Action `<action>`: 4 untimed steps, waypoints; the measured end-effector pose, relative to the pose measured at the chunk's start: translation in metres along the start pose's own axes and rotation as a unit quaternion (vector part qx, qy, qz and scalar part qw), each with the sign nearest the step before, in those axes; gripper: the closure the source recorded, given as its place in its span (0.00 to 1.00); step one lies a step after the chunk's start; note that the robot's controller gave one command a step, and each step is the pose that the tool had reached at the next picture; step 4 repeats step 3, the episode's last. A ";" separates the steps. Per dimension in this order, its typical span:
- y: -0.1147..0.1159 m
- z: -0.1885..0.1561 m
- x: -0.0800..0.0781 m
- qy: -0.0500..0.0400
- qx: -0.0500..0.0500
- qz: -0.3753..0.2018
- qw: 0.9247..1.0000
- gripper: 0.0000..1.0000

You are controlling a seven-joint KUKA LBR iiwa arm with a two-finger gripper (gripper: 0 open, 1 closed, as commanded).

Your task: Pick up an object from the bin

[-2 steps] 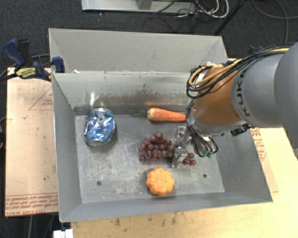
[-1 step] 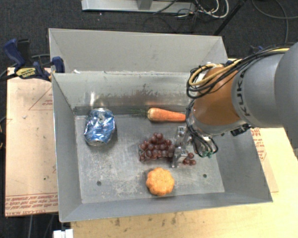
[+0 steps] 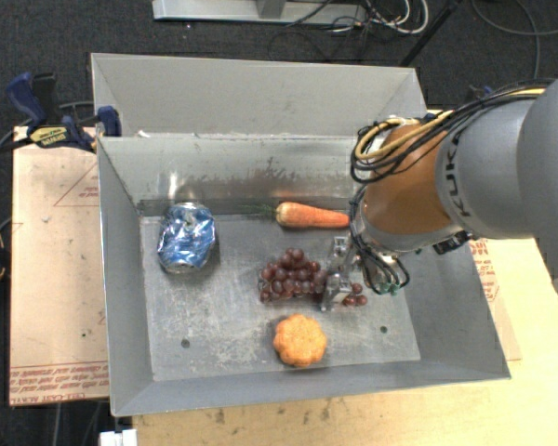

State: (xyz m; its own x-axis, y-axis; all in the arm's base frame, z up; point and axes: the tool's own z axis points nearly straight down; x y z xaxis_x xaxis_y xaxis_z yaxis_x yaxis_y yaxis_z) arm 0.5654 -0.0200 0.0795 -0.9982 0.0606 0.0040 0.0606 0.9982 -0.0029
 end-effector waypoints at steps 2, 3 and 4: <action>0.001 -0.025 0.000 -0.003 -0.002 0.000 1.000 1.00; 0.001 -0.033 0.000 -0.002 -0.002 0.000 1.000 1.00; 0.001 -0.033 0.000 -0.002 -0.002 0.000 1.000 1.00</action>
Offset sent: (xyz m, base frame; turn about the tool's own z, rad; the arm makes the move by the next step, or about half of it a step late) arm -0.0001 0.0001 0.0331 0.0000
